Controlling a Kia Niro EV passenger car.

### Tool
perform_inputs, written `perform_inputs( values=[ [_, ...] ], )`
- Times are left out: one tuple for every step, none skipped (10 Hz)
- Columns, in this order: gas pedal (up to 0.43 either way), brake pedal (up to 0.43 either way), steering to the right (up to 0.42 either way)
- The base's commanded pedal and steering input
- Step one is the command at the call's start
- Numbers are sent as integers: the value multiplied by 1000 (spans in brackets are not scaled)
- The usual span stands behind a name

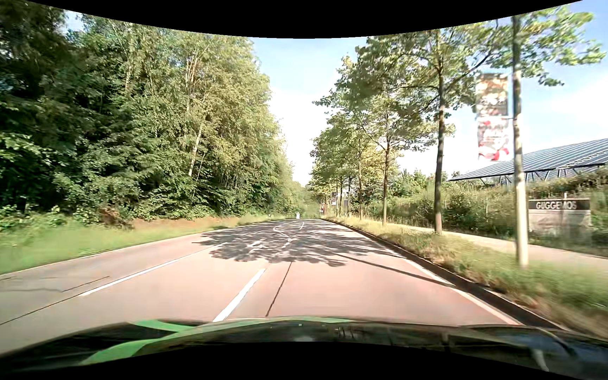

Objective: Follow the waypoints while adhering to traffic rules and regulations

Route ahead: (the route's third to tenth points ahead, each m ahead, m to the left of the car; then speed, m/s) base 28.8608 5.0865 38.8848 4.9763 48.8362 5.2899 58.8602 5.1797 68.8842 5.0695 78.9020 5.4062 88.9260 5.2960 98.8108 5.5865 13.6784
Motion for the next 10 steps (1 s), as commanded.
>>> perform_inputs(
  values=[
    [138, 0, -4],
    [138, 0, -4],
    [150, 0, -4],
    [150, 0, -5],
    [157, 0, -4],
    [169, 0, -4],
    [169, 0, -5],
    [169, 0, -4],
    [169, 0, -5],
    [169, 0, -5]
  ],
)
